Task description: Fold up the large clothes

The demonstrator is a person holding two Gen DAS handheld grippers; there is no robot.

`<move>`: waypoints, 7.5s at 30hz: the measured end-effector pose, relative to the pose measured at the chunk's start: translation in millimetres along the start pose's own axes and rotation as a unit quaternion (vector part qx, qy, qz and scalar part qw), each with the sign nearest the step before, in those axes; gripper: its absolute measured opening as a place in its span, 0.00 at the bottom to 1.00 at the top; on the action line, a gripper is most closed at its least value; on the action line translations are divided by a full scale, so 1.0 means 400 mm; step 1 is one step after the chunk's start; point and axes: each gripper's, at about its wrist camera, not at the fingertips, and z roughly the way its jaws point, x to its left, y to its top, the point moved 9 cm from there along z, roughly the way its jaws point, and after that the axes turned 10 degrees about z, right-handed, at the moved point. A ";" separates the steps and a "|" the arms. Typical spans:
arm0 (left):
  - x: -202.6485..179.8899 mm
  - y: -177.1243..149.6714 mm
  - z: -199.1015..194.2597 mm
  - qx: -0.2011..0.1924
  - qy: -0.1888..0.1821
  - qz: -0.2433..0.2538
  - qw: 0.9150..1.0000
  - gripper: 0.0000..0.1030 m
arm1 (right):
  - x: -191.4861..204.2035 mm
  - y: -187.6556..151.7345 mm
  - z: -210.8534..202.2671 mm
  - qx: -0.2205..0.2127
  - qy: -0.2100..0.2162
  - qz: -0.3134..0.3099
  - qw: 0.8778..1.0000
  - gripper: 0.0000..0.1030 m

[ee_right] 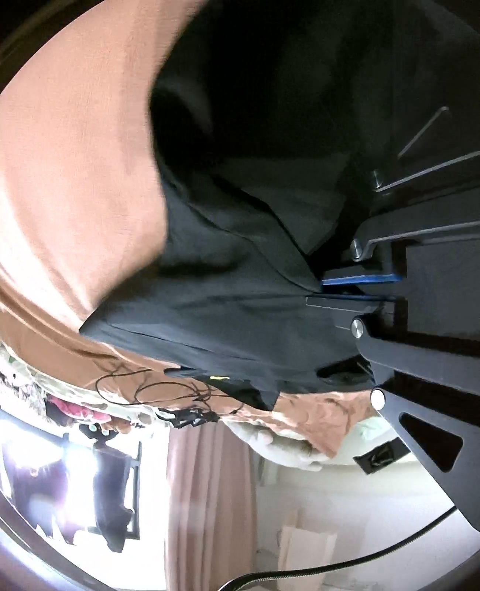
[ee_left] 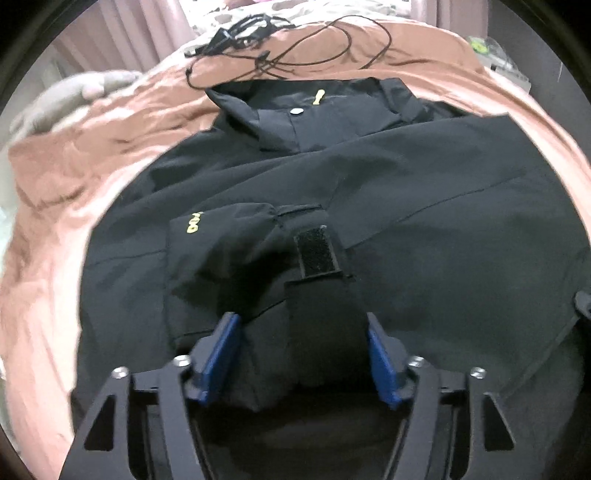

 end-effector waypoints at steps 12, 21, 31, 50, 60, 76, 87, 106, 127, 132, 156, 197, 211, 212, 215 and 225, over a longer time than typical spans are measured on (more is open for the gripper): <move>-0.050 0.089 -0.074 -0.075 -0.045 0.009 0.996 0.32 | -0.025 0.091 -0.087 -0.066 0.015 0.026 0.997 0.04; 0.152 0.071 -0.221 -0.122 -0.057 -0.063 0.989 0.32 | -0.043 0.094 -0.080 -0.058 -0.010 0.029 0.998 0.06; 0.394 -0.046 -0.247 -0.096 0.001 -0.140 0.986 0.33 | -0.036 0.082 -0.113 -0.068 -0.038 0.024 0.997 0.33; 0.398 -0.116 -0.028 -0.014 0.020 -0.140 0.990 0.73 | -0.028 0.074 -0.115 -0.064 -0.043 0.013 0.997 0.54; 0.447 -0.177 -0.085 -0.018 0.009 -0.173 0.985 0.73 | 0.010 0.046 -0.137 -0.057 -0.055 -0.030 0.996 0.85; 0.445 -0.309 -0.428 -0.097 -0.049 -0.178 0.978 0.88 | 0.129 -0.070 -0.322 -0.065 -0.051 -0.132 0.988 1.00; 0.488 -0.506 -0.618 -0.148 -0.069 -0.217 0.963 0.94 | 0.153 -0.211 -0.512 -0.083 -0.057 -0.210 0.972 1.00; 0.431 -0.841 -0.813 -0.188 -0.078 -0.229 0.952 0.94 | -0.018 -0.426 -0.815 -0.103 -0.091 -0.277 0.951 1.00; 0.278 -1.205 -0.859 -0.205 -0.107 -0.266 0.936 0.77 | -0.294 -0.621 -0.991 -0.103 -0.077 -0.279 0.952 0.86; 0.251 -1.263 -0.856 -0.204 -0.119 -0.280 0.930 0.71 | -0.349 -0.650 -1.018 -0.100 -0.056 -0.264 0.958 0.83; 0.266 -1.162 -0.542 -0.149 -0.168 -0.315 0.922 0.59 | -0.407 -0.455 -0.851 -0.119 -0.046 -0.195 0.972 0.82; 0.242 -1.038 -0.468 -0.138 -0.259 -0.395 0.870 0.41 | -0.384 -0.411 -0.672 -0.078 0.059 -0.128 0.987 0.63; 0.294 -1.051 -0.504 -0.159 -0.243 -0.423 0.858 0.06 | -0.357 -0.358 -0.724 -0.109 0.033 -0.097 0.989 0.05; 0.298 -1.046 -0.519 -0.165 -0.245 -0.422 0.857 0.05 | -0.333 -0.363 -0.737 -0.110 0.040 -0.103 0.988 0.05; 0.305 -1.030 -0.578 -0.186 -0.247 -0.414 0.856 0.04 | -0.271 -0.381 -0.780 -0.116 0.059 -0.121 0.984 0.05; 0.351 -1.036 -0.815 -0.251 -0.263 -0.430 0.827 0.03 | -0.122 -0.479 -0.927 -0.118 0.098 -0.165 0.974 0.05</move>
